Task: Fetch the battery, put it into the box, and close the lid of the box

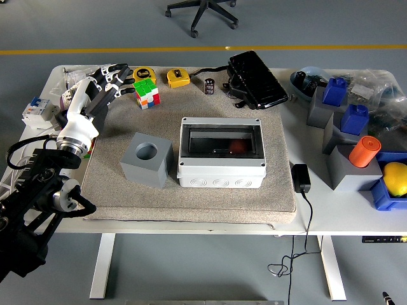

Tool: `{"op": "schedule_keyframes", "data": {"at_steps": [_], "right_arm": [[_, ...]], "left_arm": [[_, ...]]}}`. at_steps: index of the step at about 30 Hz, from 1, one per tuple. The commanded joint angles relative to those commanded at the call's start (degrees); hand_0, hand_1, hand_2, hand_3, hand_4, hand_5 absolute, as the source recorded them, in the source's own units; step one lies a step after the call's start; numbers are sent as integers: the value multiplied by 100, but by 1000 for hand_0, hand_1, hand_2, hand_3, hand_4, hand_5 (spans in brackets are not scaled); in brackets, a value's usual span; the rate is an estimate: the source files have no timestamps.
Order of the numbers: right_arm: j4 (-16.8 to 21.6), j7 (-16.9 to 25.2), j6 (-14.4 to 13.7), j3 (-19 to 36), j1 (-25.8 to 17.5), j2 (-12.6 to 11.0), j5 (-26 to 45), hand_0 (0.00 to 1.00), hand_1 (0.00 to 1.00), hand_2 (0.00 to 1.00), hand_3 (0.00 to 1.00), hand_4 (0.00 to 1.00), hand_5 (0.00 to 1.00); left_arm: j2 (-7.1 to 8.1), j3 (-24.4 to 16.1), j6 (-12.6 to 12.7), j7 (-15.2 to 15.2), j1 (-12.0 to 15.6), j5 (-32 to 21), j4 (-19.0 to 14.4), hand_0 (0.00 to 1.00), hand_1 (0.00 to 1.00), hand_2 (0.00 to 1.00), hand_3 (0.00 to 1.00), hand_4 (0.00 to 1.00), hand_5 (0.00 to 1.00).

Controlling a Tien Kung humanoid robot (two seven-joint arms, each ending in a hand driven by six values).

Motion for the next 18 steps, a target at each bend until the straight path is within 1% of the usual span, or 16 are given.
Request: {"op": "schedule_keyframes", "data": {"at_steps": [8,18], "right_arm": [[-19,-76,73,-24,-10,18,-6,600,626,632,588,977,558],[10,-58,42,23,-14,17,-60,600,630,633,584,979,558]], "left_arm": [[2,7,1,-5,-1,-13,-70,536,605,621,605,928,439],[20,41,-6,20,35,-19,-91,534,603,620,607,929,440]]}}
